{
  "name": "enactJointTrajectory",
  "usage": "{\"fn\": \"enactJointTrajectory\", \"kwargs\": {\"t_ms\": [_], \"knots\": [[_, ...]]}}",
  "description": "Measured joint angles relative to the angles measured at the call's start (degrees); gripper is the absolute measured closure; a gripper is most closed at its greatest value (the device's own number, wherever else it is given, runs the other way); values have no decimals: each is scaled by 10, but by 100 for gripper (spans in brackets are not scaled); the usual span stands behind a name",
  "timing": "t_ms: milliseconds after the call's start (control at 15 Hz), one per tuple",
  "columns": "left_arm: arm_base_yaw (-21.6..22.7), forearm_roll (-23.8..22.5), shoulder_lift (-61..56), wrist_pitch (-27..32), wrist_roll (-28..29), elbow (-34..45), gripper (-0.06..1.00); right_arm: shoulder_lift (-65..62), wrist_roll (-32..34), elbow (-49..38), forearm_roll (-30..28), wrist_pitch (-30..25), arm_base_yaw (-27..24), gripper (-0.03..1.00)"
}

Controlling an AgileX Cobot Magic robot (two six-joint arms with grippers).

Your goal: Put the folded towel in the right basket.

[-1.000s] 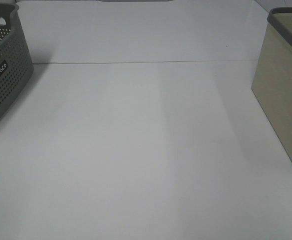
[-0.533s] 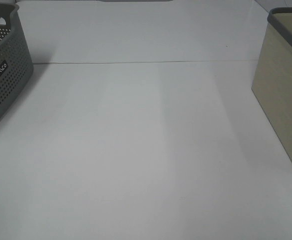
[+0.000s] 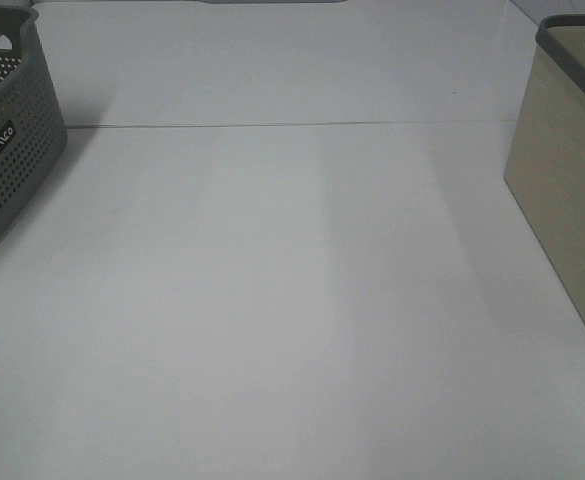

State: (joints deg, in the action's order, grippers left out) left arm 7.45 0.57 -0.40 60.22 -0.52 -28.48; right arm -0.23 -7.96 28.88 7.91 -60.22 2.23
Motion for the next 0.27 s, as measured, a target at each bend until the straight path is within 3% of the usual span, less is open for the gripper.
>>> {"fn": "enactJointTrajectory", "kwargs": {"t_ms": [267], "knots": [[0,0,0,0,0,0,-5,0,0,0,0,0,0,-1]]}}
